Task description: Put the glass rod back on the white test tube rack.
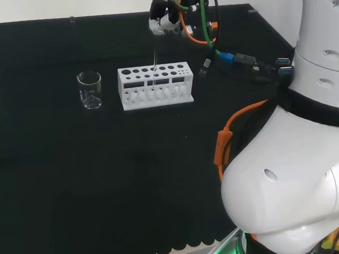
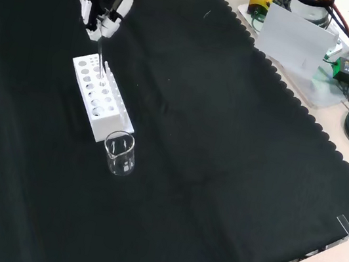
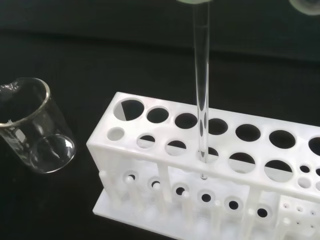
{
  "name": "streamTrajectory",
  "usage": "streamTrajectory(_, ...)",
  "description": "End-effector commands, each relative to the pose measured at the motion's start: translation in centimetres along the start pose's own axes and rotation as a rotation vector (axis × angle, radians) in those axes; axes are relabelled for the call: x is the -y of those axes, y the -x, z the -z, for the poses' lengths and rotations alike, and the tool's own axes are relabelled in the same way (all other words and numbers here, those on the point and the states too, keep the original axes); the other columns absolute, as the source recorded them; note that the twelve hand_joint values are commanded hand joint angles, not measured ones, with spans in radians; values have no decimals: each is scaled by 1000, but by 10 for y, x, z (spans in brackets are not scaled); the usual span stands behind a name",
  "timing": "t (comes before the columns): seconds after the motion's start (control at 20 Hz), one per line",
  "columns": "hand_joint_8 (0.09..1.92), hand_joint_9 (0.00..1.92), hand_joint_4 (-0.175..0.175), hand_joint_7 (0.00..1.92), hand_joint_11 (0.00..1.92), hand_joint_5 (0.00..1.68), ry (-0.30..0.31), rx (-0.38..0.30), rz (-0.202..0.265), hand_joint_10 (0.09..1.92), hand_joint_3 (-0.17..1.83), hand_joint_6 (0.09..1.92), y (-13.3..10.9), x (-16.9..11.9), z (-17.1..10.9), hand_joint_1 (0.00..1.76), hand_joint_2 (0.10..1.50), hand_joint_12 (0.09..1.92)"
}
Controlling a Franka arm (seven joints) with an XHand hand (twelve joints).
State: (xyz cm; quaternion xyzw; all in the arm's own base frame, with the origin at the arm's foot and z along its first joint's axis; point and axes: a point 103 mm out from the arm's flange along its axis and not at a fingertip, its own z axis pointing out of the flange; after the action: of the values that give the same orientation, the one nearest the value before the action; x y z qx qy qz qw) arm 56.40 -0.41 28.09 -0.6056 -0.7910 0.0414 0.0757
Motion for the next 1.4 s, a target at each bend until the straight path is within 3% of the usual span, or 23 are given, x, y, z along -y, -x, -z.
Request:
streamTrajectory(0.05,819,1721,-175,1260,1564,1083,-16,7,5,429,-24,584,3,-6,-6,1308,1046,689)
streamTrajectory(0.9,823,1720,-175,1257,1562,1076,-42,4,13,424,-21,595,17,-12,-20,1307,1046,686)
streamTrajectory(1.4,795,1718,-175,1269,1575,1063,-69,8,-8,420,-20,630,18,-14,-22,1305,1045,688)
